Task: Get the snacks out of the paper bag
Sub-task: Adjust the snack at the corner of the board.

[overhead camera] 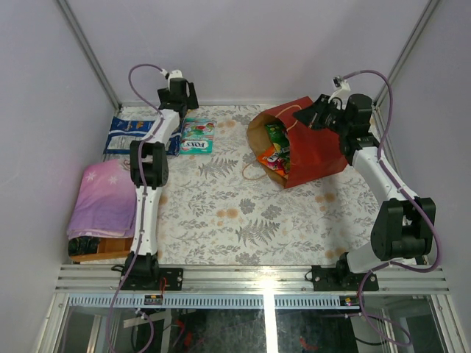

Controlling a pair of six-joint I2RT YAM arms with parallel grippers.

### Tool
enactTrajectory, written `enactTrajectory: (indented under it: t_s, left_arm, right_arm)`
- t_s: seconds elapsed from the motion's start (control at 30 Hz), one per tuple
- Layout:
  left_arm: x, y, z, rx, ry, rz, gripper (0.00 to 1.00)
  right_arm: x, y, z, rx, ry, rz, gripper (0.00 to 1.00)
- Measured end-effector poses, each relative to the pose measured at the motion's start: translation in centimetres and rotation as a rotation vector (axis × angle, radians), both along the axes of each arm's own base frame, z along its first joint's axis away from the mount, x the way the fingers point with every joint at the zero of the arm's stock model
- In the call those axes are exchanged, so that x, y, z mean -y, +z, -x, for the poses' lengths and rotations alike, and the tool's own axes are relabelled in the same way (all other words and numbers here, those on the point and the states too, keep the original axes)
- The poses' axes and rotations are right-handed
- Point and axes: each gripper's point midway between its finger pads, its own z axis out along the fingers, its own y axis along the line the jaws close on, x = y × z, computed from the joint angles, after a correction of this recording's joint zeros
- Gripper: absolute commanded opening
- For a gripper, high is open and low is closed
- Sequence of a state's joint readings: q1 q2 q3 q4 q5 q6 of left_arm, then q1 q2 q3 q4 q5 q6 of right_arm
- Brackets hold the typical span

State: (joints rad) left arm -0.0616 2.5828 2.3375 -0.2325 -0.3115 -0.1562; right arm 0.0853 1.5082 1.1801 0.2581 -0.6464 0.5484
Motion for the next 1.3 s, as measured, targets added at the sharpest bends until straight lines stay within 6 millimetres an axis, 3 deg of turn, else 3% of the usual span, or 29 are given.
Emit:
enactTrajectory:
  t_s: [0.1, 0.17, 0.3, 0.4, 0.57, 0.67, 0.8, 1.17, 1.3]
  left_arm:
    - [-1.4, -4.2, 1.0, -0.087, 0.011, 0.068, 0.80]
    - [-3.2, -5.5, 1.5, -0.112, 0.025, 0.148, 0.79]
    - [-7.5, -5.4, 1.6, -0.083, 0.064, 0.264, 0.79]
    - [-9.3, -5.2, 1.6, -0.062, 0.075, 0.334, 0.71]
    - [-7.4, -5.0, 0.3, -0.006, -0.005, 0.496, 0.65]
    - [-6.0, -6.2, -0.5, 0.017, -0.045, 0.602, 0.62]
    - [-5.5, -6.2, -1.3, 0.060, -0.078, 0.678, 0.56]
    - [-5.6, -7.6, -1.0, 0.047, -0.066, 0.735, 0.02]
    - [-5.4, -7.6, -0.6, 0.037, -0.081, 0.739, 0.00]
  right_arm:
    - [-0.1, -0.1, 0.1, -0.004, 0.003, 0.001, 0.00]
    - [-0.1, -0.1, 0.1, -0.005, 0.005, 0.003, 0.00]
    - [-0.3, -0.2, 0.2, -0.003, 0.009, 0.006, 0.00]
    - [-0.6, -0.2, 0.2, -0.003, 0.015, 0.006, 0.00]
    - [-1.0, -0.6, 0.5, -0.013, 0.028, 0.014, 0.00]
    - [-1.1, -0.9, 0.6, -0.022, 0.031, 0.023, 0.00]
    - [-1.1, -1.2, 0.7, -0.031, 0.031, 0.028, 0.00]
    - [-1.3, -1.2, 0.8, -0.029, 0.039, 0.033, 0.00]
    - [-1.4, -1.3, 0.8, -0.026, 0.041, 0.038, 0.00]
